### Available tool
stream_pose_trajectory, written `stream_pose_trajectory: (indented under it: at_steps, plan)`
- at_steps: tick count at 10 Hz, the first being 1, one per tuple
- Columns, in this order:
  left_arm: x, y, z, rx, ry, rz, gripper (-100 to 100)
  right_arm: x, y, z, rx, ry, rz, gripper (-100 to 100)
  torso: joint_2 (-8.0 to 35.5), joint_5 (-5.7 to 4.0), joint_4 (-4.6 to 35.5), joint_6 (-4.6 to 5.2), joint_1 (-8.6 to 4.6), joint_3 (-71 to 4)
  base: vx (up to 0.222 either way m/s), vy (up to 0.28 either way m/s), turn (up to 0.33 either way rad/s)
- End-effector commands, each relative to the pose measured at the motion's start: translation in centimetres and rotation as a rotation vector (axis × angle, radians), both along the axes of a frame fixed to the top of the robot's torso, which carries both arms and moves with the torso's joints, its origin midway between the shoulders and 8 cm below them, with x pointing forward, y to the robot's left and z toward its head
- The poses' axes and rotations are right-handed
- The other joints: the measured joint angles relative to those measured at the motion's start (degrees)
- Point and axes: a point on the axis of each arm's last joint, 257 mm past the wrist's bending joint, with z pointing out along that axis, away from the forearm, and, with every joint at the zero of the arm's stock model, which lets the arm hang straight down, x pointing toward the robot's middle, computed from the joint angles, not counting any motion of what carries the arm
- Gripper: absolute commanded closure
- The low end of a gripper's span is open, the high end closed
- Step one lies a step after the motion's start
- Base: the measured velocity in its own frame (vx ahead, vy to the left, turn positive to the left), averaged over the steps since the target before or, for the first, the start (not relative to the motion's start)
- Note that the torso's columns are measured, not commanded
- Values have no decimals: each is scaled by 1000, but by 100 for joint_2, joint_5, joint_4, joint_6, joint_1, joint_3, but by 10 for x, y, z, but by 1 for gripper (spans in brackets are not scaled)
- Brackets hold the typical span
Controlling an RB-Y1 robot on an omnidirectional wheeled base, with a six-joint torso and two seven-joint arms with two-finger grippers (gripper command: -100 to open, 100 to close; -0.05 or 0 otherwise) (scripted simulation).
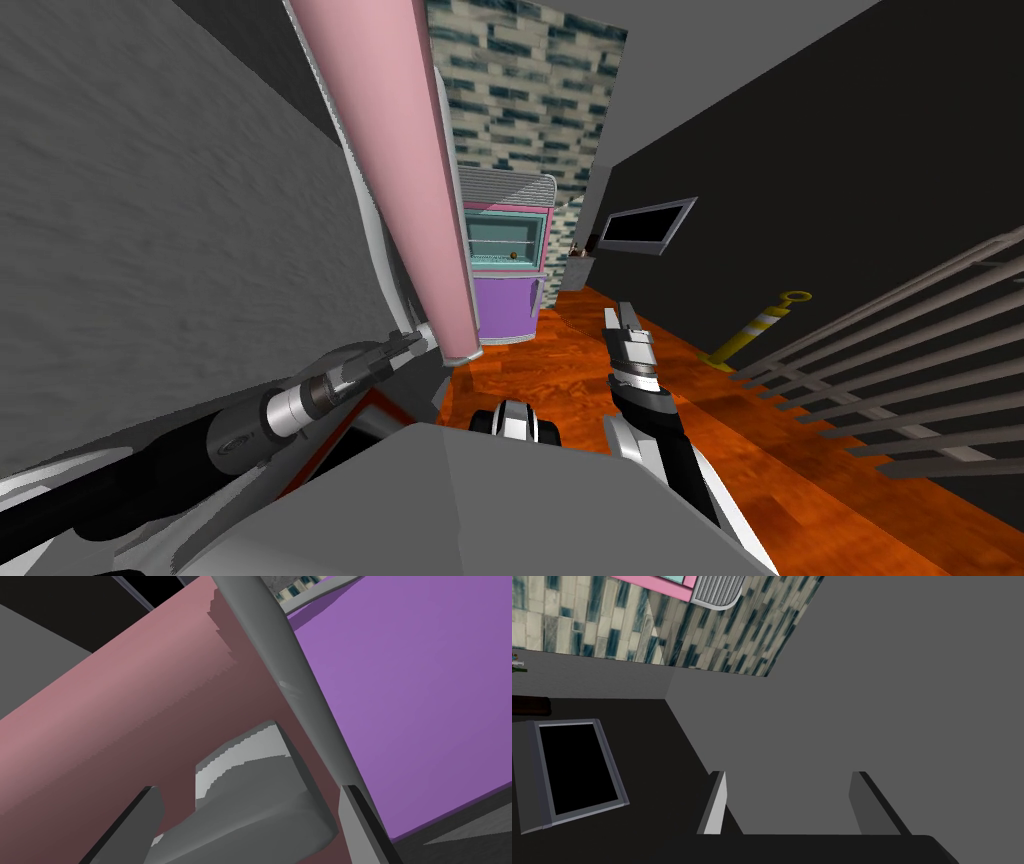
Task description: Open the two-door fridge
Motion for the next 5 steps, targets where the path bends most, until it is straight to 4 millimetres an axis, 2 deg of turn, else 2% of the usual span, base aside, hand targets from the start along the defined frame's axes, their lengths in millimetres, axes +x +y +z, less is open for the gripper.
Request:
stream_pose_trajectory:
  at_steps: [1, 5]
  plan:
    - [3, -10, 23, -24, -67, -29, -100, 0, 0, 0, 0, 0, 0, 0, -9, 20, -10, 8, 13, 13, 7, -10, -7]
    - [3, -10, 23, -24, -67, -29, -100, 0, 0, 0, 0, 0, 0, 0, -2, 4, -5, 1, 5, 3, -3, 1, -1]
